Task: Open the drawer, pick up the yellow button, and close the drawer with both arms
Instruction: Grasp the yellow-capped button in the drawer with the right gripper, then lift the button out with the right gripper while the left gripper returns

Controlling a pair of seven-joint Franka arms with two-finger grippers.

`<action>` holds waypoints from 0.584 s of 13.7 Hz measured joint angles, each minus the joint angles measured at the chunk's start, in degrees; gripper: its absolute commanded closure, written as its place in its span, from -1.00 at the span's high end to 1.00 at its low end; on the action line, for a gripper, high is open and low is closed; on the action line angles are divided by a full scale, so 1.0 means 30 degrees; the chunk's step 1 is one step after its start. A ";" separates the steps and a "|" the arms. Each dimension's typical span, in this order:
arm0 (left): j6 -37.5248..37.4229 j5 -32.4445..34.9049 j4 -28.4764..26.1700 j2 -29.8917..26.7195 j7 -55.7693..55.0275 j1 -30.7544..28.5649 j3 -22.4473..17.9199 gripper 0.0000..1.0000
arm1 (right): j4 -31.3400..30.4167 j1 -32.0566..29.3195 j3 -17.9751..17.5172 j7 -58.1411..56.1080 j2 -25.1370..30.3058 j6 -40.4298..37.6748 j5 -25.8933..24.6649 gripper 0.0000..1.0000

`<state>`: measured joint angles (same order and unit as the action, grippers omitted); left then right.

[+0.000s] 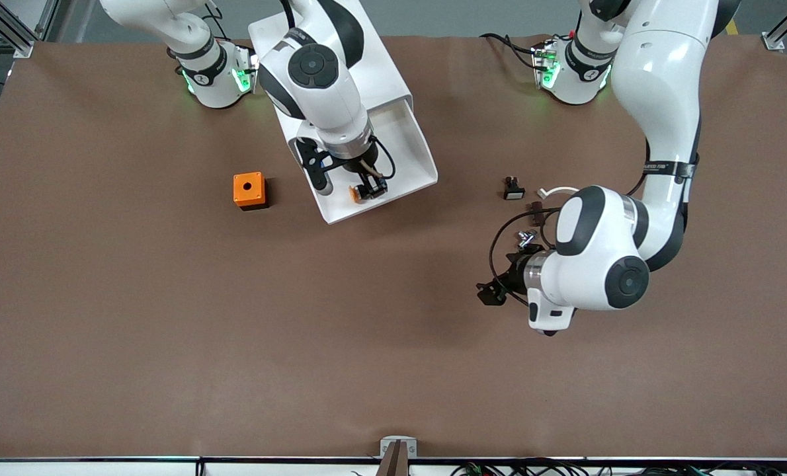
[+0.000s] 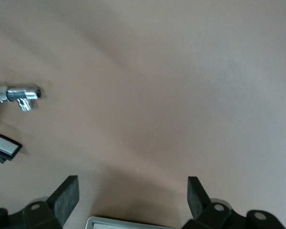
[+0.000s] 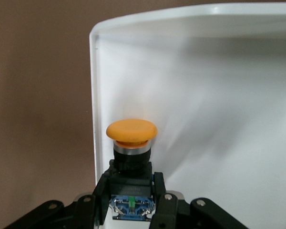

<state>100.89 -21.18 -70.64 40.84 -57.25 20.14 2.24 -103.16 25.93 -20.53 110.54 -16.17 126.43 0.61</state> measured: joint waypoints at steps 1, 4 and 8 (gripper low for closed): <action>0.0002 0.0196 0.0003 -0.0001 0.0000 0.0332 0.0024 1.00 | 0.0195 -0.0006 0.0004 -0.0101 -0.0002 -0.0001 -0.0003 -0.99; 0.0013 0.0663 0.0069 -0.0185 -0.0229 0.0901 0.0045 1.00 | 0.1057 -0.0404 0.0000 -0.1037 -0.0004 -0.0630 0.0002 -0.99; -0.0065 0.0721 -0.0022 -0.0622 -0.0257 0.1348 0.0154 1.00 | 0.3078 -0.2011 0.0003 -0.6259 -0.0002 -0.3751 0.0514 -0.99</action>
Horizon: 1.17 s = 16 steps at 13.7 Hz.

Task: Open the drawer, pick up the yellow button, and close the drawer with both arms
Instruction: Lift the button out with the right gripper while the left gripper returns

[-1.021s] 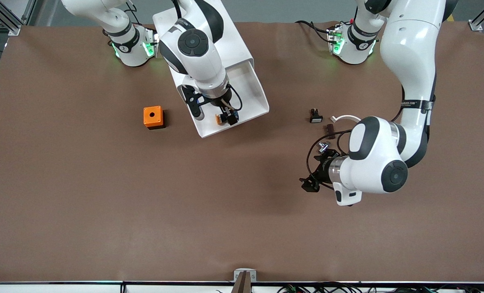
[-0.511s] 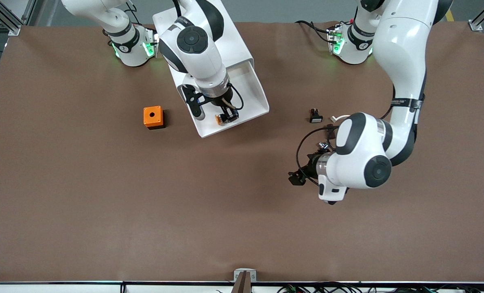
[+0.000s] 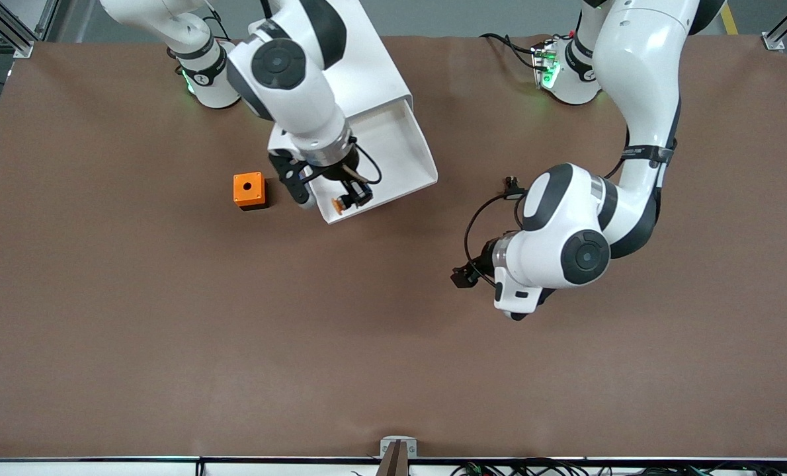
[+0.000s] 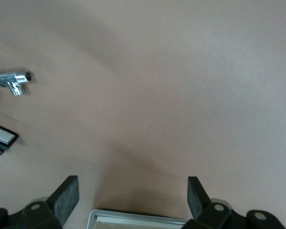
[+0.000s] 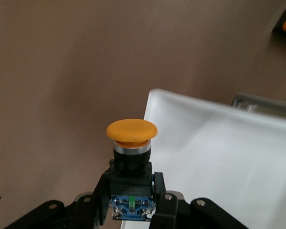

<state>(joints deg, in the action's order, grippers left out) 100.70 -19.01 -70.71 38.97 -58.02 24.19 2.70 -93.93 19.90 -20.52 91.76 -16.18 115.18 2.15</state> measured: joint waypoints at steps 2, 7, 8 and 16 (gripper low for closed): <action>0.0271 0.0344 -0.0149 0.0045 -0.0014 0.0714 0.0029 0.99 | 0.0945 -0.1429 0.0075 -0.3710 0.0003 -0.1689 0.0645 -1.00; 0.1778 0.2942 -0.0609 0.0513 0.0204 0.2593 0.0095 0.99 | 0.1501 -0.2656 0.3467 -1.3607 -0.0054 -0.3801 0.0815 -1.00; 0.1811 0.3755 -0.0625 0.0615 0.0256 0.3089 0.0140 0.99 | 0.1482 -0.2690 0.4336 -1.5494 -0.0119 -0.3888 0.0826 -1.00; 0.2619 0.5754 -0.0643 0.1043 -0.2178 0.6187 0.0396 0.99 | 0.0893 -0.3335 0.9331 -2.7000 -0.3082 -0.2634 0.0901 -1.00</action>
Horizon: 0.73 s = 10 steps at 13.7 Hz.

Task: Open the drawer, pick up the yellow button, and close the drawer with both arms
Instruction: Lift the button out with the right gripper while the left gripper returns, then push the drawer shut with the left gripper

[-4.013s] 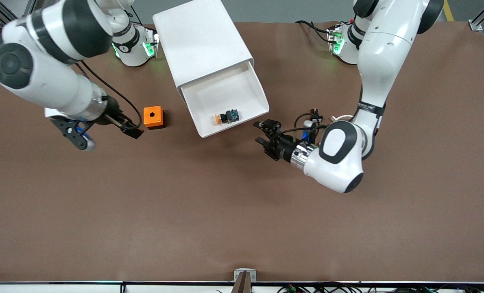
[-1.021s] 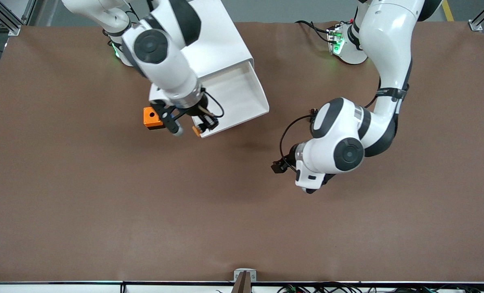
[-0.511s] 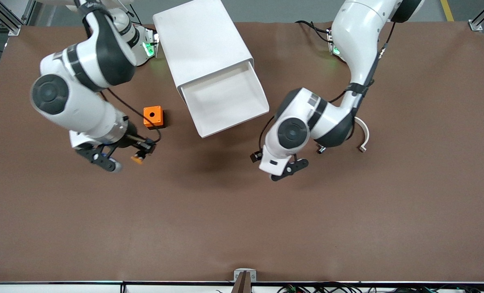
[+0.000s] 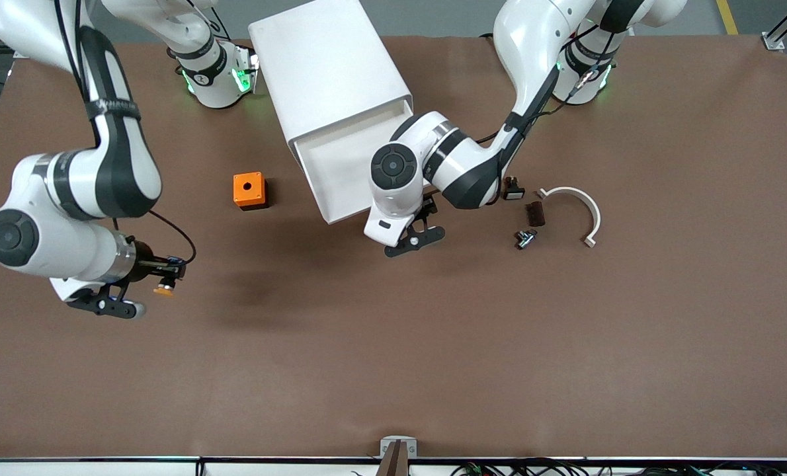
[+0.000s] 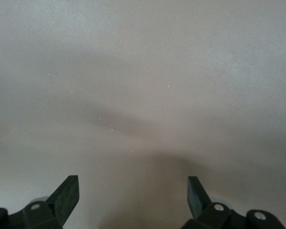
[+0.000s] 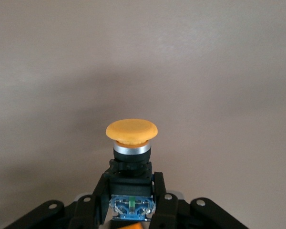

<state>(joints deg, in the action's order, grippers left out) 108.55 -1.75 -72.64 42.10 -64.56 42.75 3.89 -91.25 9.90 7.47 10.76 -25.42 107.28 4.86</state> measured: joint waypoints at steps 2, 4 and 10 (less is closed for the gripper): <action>-0.0086 -0.0003 0.0016 -0.0207 -0.0260 -0.0008 0.0315 0.99 | -0.0171 -0.0770 0.0184 -0.2160 -0.1057 0.1393 0.0013 -1.00; -0.0121 -0.0039 0.0010 -0.0272 -0.0338 0.0016 0.1087 0.99 | -0.0436 -0.1292 0.0321 -0.3721 -0.2008 0.2634 0.0029 -1.00; -0.0260 -0.0056 -0.0478 -0.0292 -0.1623 0.0596 0.3039 1.00 | -0.0536 -0.1894 0.0799 -0.6756 -0.4099 0.4255 0.1066 -0.99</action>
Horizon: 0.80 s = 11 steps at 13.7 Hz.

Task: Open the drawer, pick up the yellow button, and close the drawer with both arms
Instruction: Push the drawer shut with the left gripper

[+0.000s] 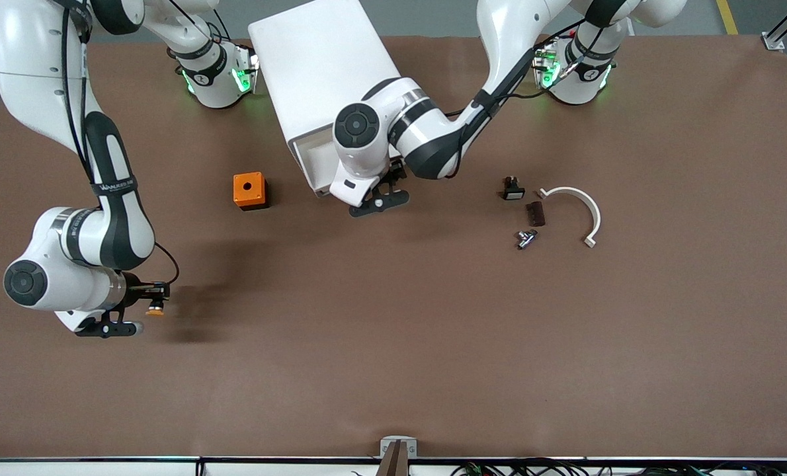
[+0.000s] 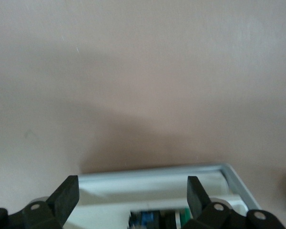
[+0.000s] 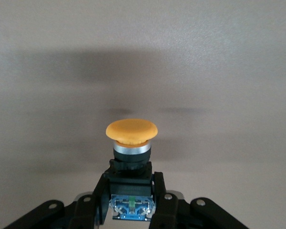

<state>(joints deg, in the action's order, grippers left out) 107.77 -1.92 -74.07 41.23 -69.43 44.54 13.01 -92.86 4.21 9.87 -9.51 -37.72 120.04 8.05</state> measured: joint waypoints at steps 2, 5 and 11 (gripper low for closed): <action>-0.0251 0.0001 -0.0208 -0.0012 -0.0595 0.0044 0.0685 1.00 | -0.0010 -0.0218 0.0113 -0.0771 -0.0469 0.0298 0.0773 -0.98; -0.1003 0.0002 -0.0367 -0.0100 -0.0894 0.0256 0.1028 1.00 | -0.0145 -0.0304 0.0160 -0.0932 -0.0809 0.0748 0.0949 -0.74; -0.1482 0.0097 -0.0411 -0.0189 -0.1261 0.0769 0.1301 1.00 | -0.0263 -0.0296 0.0144 -0.0931 -0.0844 0.0893 0.0998 0.67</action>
<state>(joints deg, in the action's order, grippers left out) 103.33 -1.63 -75.30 40.66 -73.21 46.84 16.91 -93.65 3.32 10.30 -12.30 -40.25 122.72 11.05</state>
